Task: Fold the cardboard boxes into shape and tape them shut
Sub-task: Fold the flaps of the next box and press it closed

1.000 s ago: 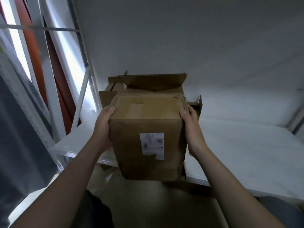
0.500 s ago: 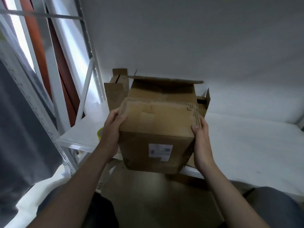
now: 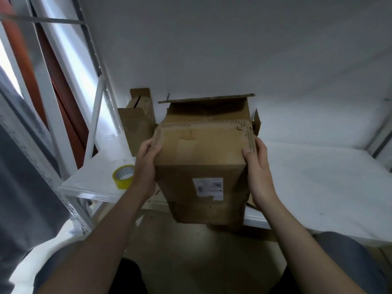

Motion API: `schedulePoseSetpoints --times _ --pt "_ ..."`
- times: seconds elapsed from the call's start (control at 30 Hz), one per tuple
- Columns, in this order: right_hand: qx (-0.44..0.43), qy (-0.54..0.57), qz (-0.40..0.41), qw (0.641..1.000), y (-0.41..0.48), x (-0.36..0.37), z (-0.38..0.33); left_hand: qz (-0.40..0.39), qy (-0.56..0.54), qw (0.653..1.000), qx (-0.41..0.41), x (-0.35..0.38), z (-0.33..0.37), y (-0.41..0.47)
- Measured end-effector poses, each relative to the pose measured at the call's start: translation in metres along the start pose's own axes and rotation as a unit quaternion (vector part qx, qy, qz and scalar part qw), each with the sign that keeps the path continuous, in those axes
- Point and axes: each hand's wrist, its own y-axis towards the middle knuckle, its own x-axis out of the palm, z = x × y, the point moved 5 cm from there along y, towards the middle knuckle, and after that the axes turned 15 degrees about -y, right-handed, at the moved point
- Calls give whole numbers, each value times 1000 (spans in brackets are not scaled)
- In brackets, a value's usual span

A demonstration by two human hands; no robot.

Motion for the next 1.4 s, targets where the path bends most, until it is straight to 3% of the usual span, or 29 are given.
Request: schedulePoseSetpoints --times 0.3,0.5,0.63,0.87,0.97,1.2,1.4 --pt "-100 -3 -44 994 -40 83 -75 69 -38 997 16 -98 73 -8" --pt "-9 50 -64 997 -31 80 -59 47 -26 999 -3 -82 64 -8" --pt "78 87 -30 993 -15 45 -25 -3 21 1000 2 -32 54 6" --pt "148 130 26 980 -16 -8 16 -41 70 996 35 41 31 -6" --pt "151 129 23 980 -30 -15 20 -38 88 995 26 43 39 -20" --pt "129 31 -95 987 -65 11 25 54 48 995 -61 -22 26 -61" --pt "105 -14 -102 989 -56 40 19 93 88 991 -40 -47 11 -42"
